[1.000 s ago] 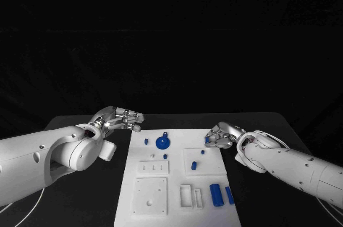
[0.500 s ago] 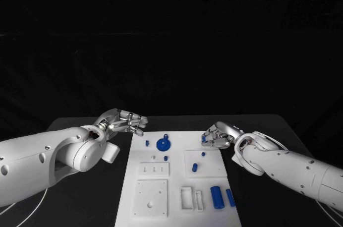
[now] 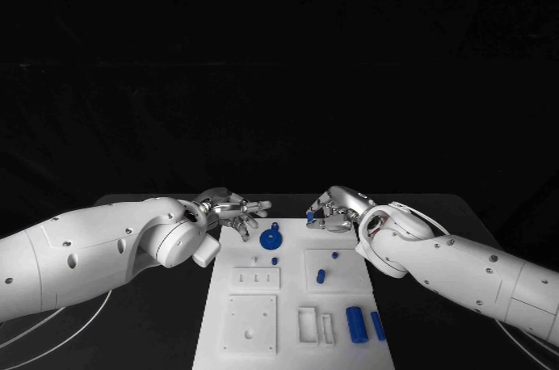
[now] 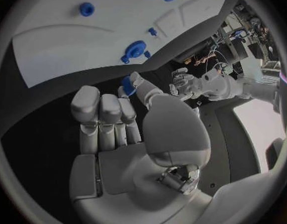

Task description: Assemble the parts on the task board

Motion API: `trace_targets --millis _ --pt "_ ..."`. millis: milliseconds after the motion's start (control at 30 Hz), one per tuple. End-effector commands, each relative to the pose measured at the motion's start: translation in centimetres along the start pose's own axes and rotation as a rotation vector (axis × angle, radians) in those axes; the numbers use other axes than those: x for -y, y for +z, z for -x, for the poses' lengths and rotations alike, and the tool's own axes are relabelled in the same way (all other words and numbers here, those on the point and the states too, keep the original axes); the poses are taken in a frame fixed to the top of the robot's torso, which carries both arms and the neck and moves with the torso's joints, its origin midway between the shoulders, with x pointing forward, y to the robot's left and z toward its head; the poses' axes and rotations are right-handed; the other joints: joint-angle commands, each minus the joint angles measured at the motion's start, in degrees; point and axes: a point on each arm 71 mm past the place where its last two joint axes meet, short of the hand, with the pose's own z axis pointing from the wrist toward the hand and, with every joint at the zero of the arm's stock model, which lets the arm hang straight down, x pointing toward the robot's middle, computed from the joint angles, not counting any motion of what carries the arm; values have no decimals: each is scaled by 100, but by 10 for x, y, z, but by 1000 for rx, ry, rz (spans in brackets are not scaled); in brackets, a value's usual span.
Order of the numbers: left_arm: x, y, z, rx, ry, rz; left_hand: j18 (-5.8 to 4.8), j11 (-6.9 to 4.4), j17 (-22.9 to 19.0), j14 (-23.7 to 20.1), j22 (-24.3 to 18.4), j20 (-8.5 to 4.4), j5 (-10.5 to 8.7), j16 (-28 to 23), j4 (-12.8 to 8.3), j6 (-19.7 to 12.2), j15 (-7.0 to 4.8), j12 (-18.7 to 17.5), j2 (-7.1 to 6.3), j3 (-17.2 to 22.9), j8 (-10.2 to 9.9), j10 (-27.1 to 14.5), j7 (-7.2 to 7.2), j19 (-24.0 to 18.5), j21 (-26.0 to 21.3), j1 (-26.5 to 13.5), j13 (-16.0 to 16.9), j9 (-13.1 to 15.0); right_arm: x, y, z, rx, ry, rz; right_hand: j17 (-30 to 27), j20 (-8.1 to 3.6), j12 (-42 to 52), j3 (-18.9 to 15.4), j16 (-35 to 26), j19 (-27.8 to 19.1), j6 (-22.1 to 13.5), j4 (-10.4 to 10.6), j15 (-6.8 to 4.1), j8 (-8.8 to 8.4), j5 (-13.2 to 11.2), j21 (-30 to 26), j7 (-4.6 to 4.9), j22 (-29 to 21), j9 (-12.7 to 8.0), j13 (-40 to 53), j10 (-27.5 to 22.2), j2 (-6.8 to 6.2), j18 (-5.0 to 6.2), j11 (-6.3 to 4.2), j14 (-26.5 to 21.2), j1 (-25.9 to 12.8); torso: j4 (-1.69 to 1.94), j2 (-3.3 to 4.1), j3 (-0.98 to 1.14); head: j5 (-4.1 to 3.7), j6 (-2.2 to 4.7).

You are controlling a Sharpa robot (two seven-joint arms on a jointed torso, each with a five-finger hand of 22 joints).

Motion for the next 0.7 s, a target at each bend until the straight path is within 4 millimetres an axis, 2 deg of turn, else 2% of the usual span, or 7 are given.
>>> trace_targets --millis 33,167,233,267,367,467,700 --pt "-2 4 -8 -65 69 93 -80 -63 189 -247 446 -21 15 649 231 21 -34 288 -192 209 31 237 -69 -297 469 -203 244 940 -13 4 -5 -23 -49 -22 -2 -44 -18 27 -23 287 240 1 -36 40 40 -23 -97 627 25 3 2 -61 -24 -26 -7 11 -1 -62 -23 22 -24" --pt "0 9 -13 -72 88 101 -75 -81 127 -330 626 -29 -15 929 584 -125 -46 416 -324 365 156 189 -132 -399 601 -426 487 2371 -31 8 -11 -39 -43 4 -2 -43 -22 46 -25 287 216 9 -35 38 52 -25 -91 627 24 0 -1 -68 -23 -21 -5 -1 3 -79 -39 36 -39" --pt "1 10 -15 -73 97 102 -77 -89 68 -388 699 -34 -16 1044 694 -258 -52 453 -383 449 264 147 -167 -442 637 -547 599 3367 -38 10 -14 -46 -41 16 -2 -42 -20 50 -27 287 207 12 -34 37 56 -30 -89 626 24 2 -1 -72 -23 -21 -5 -5 4 -84 -46 40 -43" --pt "2 11 -16 -73 104 103 -76 -92 32 -401 720 -28 -18 1075 697 -272 -50 463 -386 473 232 139 -166 -454 640 -593 634 3657 -42 10 -15 -49 -40 22 -2 -42 -20 50 -27 287 207 12 -34 37 56 -30 -89 626 24 2 -1 -72 -23 -21 -5 -5 6 -88 -50 44 -50" --pt "3 13 -19 -74 123 105 -70 -79 -80 -427 769 -24 -13 1138 727 -243 -46 462 -391 503 29 96 -180 -458 633 -664 700 4203 -51 11 -19 -58 -37 37 -2 -41 -20 59 -28 288 192 14 -33 38 66 -26 -83 627 24 3 -2 -73 -22 -19 -5 -7 5 -89 -52 48 -47" --pt "4 14 -21 -75 140 107 -68 -64 -145 -452 789 -12 -11 1149 731 -304 -32 451 -383 518 -2 43 -168 -475 610 -690 720 4387 -57 12 -21 -65 -34 48 0 -40 -18 65 -27 290 191 16 -31 40 74 -20 -84 629 25 4 -3 -74 -22 -21 -5 -10 2 -81 -48 51 -50" --pt "6 17 -27 -72 194 119 -61 -12 -203 -519 794 27 -31 1144 736 -475 10 419 -473 521 -8 -104 -110 -520 562 -704 716 4382 -68 12 -25 -78 -29 66 3 -40 -17 69 -25 291 189 16 -31 39 86 -17 -83 630 25 5 -4 -71 -20 -23 -4 -11 -1 -73 -46 69 -49"
